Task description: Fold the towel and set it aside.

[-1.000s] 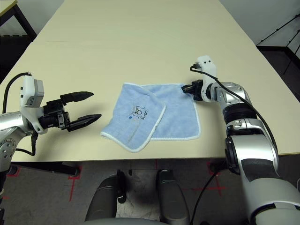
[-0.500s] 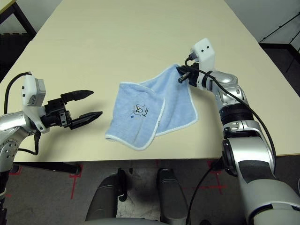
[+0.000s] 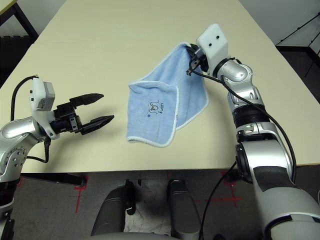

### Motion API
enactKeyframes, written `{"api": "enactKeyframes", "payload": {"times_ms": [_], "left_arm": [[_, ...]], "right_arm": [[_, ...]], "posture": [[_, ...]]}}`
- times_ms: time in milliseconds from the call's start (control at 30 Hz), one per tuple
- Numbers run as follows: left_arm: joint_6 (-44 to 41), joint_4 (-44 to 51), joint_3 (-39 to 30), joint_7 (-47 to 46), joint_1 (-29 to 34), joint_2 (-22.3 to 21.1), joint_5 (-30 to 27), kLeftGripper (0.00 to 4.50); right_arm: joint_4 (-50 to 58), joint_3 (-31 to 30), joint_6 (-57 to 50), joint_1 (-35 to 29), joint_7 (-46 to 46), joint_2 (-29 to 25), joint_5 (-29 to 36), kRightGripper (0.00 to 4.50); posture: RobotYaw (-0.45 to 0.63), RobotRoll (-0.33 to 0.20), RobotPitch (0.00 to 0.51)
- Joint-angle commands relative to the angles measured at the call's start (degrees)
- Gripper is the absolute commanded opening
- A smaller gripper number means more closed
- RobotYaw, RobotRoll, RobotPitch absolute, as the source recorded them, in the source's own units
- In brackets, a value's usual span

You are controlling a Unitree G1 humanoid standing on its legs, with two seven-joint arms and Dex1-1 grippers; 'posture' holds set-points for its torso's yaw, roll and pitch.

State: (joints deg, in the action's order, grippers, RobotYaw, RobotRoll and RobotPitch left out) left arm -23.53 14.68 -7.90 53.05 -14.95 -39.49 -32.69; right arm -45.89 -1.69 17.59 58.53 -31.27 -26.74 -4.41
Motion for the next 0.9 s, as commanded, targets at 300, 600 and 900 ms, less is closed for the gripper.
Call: {"api": "enactKeyframes", "payload": {"times_ms": [300,600,900], "left_arm": [[-4.31,-2.03,1.18,-4.47,-3.47,2.62,0.03,4.5],[-12.9,-5.09,0.99,-11.57,-8.83,6.57,-0.86,4.5],[-14.28,-9.57,0.43,-18.2,-15.54,11.26,1.0,4.5]], "right_arm": [[-5.23,0.59,9.7,6.08,7.42,-0.56,-2.34,0.05],[-6.48,0.1,16.1,8.4,8.22,-0.45,-2.52,0.05],[-5.5,-0.42,19.26,8.49,6.88,-0.48,-2.75,0.05]], "posture": [[-0.13,0.0,0.171],[-0.14,0.0,0.176],[-0.14,0.0,0.176]]}}
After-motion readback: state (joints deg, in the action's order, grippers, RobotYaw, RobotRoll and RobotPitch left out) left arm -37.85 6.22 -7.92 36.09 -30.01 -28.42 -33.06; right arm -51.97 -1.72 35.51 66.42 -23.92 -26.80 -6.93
